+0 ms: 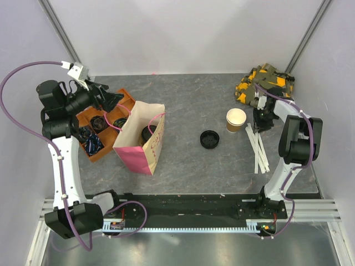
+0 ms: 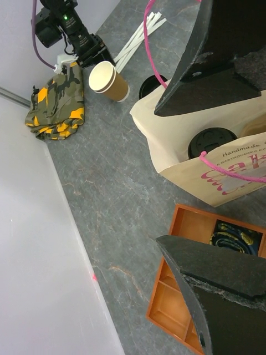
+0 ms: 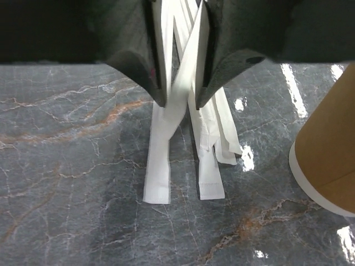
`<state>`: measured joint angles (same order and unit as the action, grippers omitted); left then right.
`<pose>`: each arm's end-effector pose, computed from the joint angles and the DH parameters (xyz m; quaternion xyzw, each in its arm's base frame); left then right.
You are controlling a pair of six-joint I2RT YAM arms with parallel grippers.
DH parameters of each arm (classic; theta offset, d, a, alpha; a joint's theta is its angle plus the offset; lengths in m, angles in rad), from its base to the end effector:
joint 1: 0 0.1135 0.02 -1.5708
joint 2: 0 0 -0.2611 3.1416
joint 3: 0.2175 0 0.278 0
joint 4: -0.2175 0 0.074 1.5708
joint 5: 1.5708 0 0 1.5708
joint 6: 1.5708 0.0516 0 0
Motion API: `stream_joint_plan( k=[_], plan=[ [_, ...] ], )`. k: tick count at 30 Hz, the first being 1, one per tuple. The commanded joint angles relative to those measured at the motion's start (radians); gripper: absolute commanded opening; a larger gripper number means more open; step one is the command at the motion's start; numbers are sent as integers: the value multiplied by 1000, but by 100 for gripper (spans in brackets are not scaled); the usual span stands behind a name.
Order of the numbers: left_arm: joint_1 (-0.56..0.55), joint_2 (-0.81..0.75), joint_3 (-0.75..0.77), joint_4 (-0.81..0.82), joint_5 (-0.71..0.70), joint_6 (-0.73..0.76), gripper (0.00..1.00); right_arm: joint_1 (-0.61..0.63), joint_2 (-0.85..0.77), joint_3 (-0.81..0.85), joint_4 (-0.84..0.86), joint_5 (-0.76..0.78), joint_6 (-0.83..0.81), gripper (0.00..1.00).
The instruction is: Pack the takeout coffee
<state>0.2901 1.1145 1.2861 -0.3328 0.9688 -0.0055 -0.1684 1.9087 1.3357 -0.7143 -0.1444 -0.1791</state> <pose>0.2652 0.0348 0.4368 0.1991 0.7112 -0.2698 0.6179 0.3977 -0.0601 0.1430 -0.0155 0.9873 0.0460 0.1511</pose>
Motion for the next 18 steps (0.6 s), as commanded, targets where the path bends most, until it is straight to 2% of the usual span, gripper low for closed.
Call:
stream_joint_plan(
  k=[1, 9, 14, 18],
  plan=[
    [-5, -28, 4, -9, -15, 42, 95, 4, 15, 49, 16, 11, 10, 32],
    [-6, -39, 2, -18, -10, 52, 95, -2, -66, 36, -30, 5, 17, 18],
    [-9, -39, -2, -22, -5, 55, 95, -6, -190, 40, -69, -29, 30, 0],
    [-11, -32, -8, -23, -10, 42, 95, -31, -312, 83, -89, -102, 59, 0]
  ],
)
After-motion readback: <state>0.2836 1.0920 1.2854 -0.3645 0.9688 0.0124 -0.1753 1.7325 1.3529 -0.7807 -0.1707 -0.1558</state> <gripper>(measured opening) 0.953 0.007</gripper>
